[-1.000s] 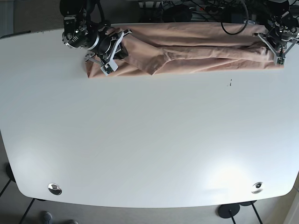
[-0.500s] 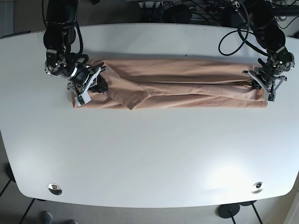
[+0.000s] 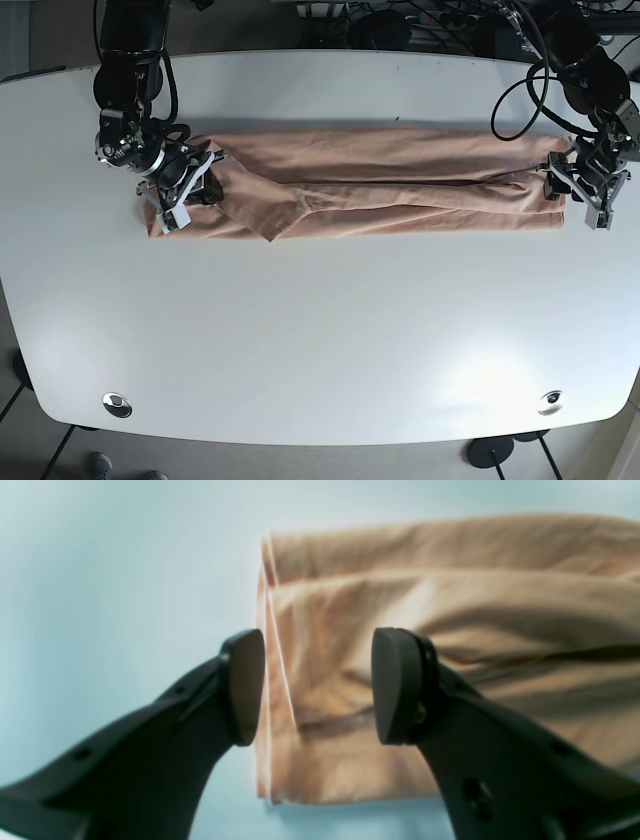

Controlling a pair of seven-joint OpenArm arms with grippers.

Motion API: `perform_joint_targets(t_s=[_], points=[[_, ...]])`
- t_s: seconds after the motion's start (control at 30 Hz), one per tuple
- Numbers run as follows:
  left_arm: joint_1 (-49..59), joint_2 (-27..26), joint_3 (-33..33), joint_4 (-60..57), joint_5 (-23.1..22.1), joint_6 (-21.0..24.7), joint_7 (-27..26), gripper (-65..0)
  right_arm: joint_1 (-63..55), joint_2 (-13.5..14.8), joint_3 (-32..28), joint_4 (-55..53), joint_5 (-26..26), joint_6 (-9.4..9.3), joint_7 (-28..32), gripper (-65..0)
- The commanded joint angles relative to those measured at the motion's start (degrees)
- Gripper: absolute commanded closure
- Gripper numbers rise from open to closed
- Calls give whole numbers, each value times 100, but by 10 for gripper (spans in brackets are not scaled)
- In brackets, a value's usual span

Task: Fold the T-shirt properly
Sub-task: 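Lower the folded strip onto the table with both grippers and release, then grasp the strip end with the left gripper and fold it toward the right gripper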

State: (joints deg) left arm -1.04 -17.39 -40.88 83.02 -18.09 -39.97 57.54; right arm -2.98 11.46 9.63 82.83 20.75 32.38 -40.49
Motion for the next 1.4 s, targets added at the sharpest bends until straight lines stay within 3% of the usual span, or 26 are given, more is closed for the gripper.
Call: perform_joint_targets(t_s=[0.03,0.1,0.23,0.5,0.57,0.63,0.73,0.83,1.0,1.17,1.4], points=[[-199,-261,-118,-307,-156,-3,-114,-322,13,27,0,12,-154,-43,-158,-49],[-226,-367,-206,-781,-253,-3,-132,-322,13,27,-9,12,-154,-43,-158,-49],[-217,-666,-224,-1476,-956,-3,-141,-322,13,18,-9,12,-154,-43,-158,-49],[-217,-701,-197,-2170,-1018,-3,-149,-321,13,18,9,12,-154,-43,-158,-49],[-217,-701,58,-2232,-1009,-3,-149,-317,13,18,9,12,-154,-43,-158,-49],[-217,-701,348,-2232,-1018,-3,-149,-253,13,10,9,12,-154,-43,-158,-49],[-217,-674,462,-2223,-1018,-3,-149,-25,13,-69,17,12,-154,-43,-158,-49],[-191,-666,462,-1907,-1027,-3,-264,-18,13,-96,17,12,-154,-43,-158,-49],[346,-226,471,106,-1009,-3,-273,-17,13,-105,17,21,-154,-43,-158,-49],[706,337,1684,1689,-1009,-3,-264,-17,13,-105,17,38,-154,-51,-158,-49],[486,1198,3196,1733,-1018,-3,-308,-18,13,-105,17,38,-154,-51,-158,-49]])
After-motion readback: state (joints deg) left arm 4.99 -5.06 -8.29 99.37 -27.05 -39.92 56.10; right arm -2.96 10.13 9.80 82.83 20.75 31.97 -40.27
